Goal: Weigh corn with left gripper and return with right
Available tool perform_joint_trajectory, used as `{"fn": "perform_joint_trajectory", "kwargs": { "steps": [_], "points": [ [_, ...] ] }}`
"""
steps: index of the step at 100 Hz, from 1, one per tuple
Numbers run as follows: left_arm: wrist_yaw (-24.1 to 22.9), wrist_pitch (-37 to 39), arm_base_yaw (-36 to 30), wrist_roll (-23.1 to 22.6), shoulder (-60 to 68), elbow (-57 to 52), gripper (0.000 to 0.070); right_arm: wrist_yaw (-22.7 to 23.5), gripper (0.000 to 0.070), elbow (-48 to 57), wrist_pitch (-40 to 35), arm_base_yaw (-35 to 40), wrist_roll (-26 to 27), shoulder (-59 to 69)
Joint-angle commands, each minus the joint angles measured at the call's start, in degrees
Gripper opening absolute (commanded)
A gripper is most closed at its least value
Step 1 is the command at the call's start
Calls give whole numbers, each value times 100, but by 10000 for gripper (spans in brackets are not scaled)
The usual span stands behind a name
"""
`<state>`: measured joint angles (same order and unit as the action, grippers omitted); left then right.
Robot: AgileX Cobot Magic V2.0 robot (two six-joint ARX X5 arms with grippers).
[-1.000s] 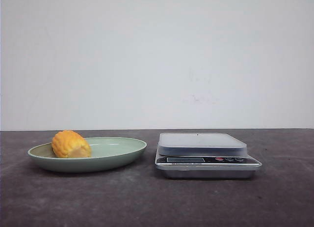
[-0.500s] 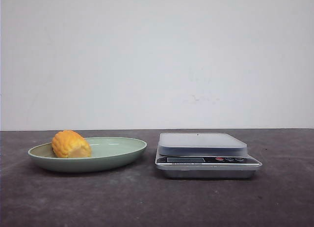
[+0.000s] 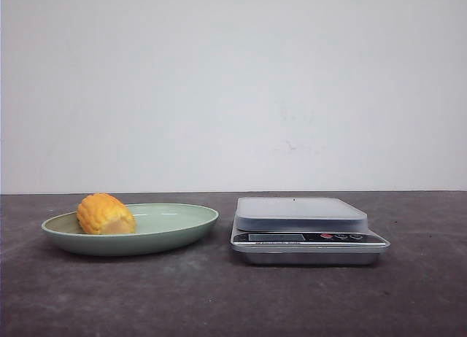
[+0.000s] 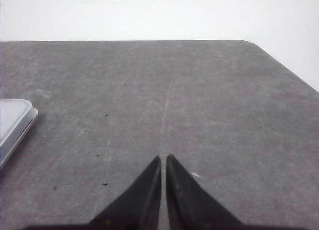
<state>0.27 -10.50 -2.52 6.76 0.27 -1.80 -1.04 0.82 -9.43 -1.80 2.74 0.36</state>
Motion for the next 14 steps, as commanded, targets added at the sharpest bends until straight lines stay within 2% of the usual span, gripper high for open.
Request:
{"fn": "perform_joint_trajectory", "kwargs": {
  "steps": [1,14],
  "points": [
    [13,-22,0,-74,-9,101,3,-2,12,-24,59,15,-39,-13],
    [13,-22,-2,-74,-9,101,3,-2,12,-24,61,15,-39,-13]
  ]
}}
